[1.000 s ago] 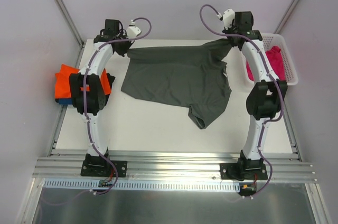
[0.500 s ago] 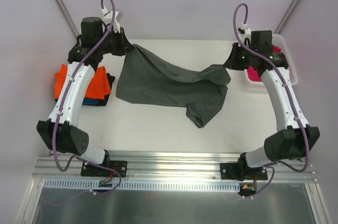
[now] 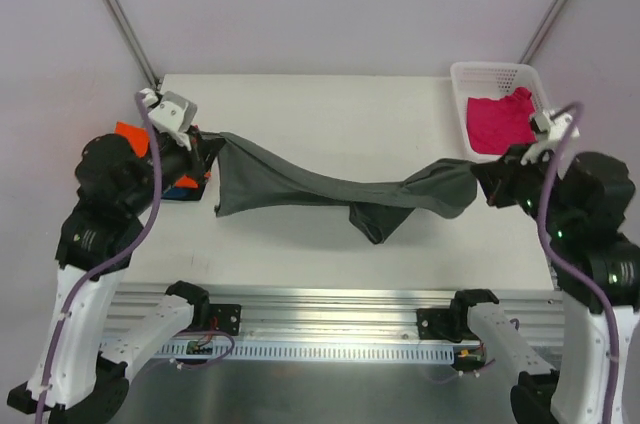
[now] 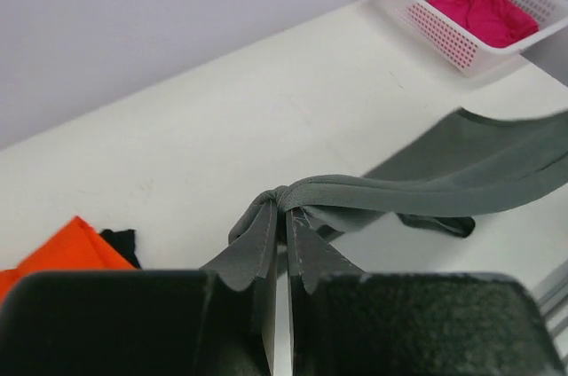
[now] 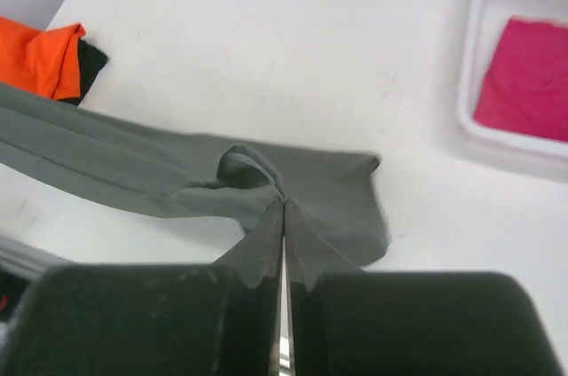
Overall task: Fold and stack the t-shirts
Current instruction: Flatten the tshirt out
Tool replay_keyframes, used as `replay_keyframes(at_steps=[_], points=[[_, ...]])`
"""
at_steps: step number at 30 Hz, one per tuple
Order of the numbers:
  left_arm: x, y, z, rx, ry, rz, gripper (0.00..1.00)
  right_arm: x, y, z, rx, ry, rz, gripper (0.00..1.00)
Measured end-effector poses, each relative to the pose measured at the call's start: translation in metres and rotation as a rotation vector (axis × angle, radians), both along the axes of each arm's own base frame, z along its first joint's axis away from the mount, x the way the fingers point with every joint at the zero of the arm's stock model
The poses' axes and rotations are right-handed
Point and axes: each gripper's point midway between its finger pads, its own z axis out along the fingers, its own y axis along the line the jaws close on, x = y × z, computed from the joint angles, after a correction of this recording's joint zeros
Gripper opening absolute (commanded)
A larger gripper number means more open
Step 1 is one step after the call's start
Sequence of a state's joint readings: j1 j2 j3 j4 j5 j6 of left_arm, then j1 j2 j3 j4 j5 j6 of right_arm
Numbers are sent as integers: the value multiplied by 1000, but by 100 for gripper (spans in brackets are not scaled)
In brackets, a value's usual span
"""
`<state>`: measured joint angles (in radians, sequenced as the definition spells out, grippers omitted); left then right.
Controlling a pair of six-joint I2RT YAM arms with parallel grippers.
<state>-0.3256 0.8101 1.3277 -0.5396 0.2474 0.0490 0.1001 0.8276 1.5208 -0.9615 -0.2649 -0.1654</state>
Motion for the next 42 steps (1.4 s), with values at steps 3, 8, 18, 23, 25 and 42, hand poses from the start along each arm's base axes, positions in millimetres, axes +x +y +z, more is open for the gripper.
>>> replay_keyframes(at_steps=[3, 8, 18, 23, 25, 42], points=[[-13, 14, 22, 21, -85, 34, 0, -34, -14, 20, -55, -140, -29, 1], [-10, 34, 95, 46, -242, 112, 0, -62, -36, 91, -134, -355, -105, 1], [2, 33, 190, 35, -447, 121, 0, -29, -47, 215, -211, -672, -175, 1], [26, 25, 155, 61, -369, 108, 0, 25, -42, 182, -234, -555, -157, 1], [41, 19, 123, 82, -300, 91, 0, 50, -39, 146, -252, -451, -140, 1], [169, -12, -177, 291, 402, -14, 0, 216, -30, -126, -424, 321, -11, 1]])
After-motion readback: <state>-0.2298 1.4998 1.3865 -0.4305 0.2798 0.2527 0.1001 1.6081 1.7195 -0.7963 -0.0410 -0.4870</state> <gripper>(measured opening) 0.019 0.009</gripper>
